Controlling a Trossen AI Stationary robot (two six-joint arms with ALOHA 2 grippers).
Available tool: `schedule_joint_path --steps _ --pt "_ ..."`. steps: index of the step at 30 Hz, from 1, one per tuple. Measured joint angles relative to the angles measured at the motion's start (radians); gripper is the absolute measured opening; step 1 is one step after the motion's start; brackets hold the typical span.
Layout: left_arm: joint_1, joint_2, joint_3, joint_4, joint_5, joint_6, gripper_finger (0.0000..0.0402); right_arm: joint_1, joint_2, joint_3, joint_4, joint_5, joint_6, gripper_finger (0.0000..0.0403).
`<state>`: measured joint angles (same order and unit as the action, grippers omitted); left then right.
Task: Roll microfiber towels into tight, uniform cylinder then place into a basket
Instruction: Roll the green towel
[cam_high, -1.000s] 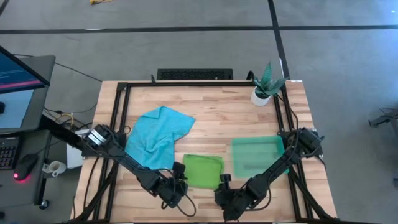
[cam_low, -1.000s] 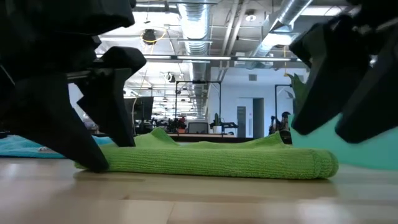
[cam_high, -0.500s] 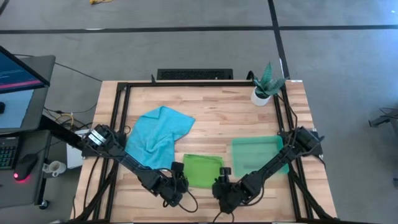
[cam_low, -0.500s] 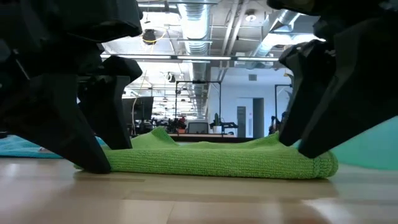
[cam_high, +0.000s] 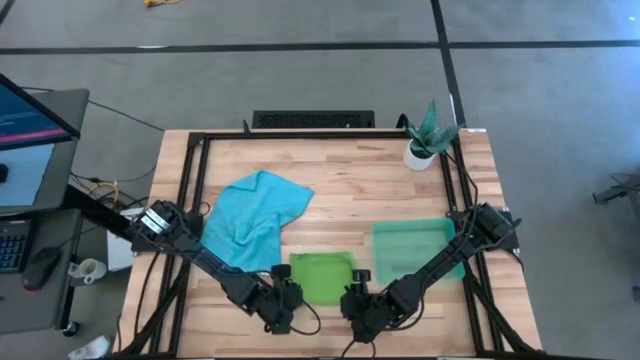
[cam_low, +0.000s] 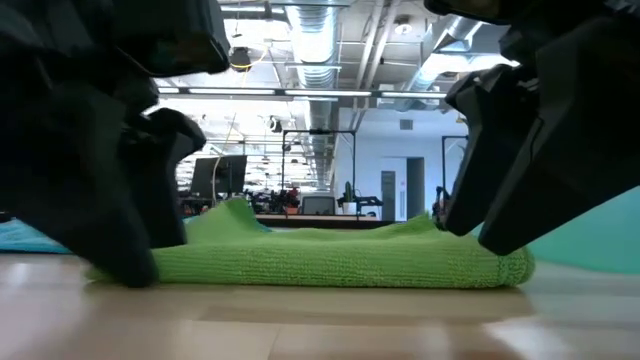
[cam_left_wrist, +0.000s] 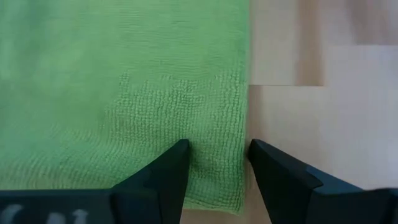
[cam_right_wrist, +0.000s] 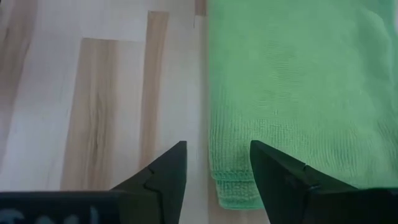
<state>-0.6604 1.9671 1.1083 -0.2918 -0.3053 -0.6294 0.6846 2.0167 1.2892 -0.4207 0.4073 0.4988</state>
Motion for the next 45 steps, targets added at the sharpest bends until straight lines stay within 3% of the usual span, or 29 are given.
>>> schedule_joint_path --steps 6,15,31,45 --pt "-0.008 -0.001 0.006 0.038 0.131 -0.037 0.0168 0.000 0.000 0.000 0.011 0.000 0.000 0.0194" --pt "-0.030 0.003 0.055 -0.011 0.099 -0.030 0.0168 -0.006 0.000 0.000 0.014 -0.075 0.000 0.0196" --pt "-0.029 0.004 0.057 -0.009 0.064 -0.030 0.0168 -0.005 0.000 -0.003 0.052 -0.069 -0.040 0.0202" --pt "-0.028 0.004 0.057 -0.009 0.061 -0.048 0.0168 -0.005 0.000 -0.085 0.122 -0.067 -0.060 0.0201"
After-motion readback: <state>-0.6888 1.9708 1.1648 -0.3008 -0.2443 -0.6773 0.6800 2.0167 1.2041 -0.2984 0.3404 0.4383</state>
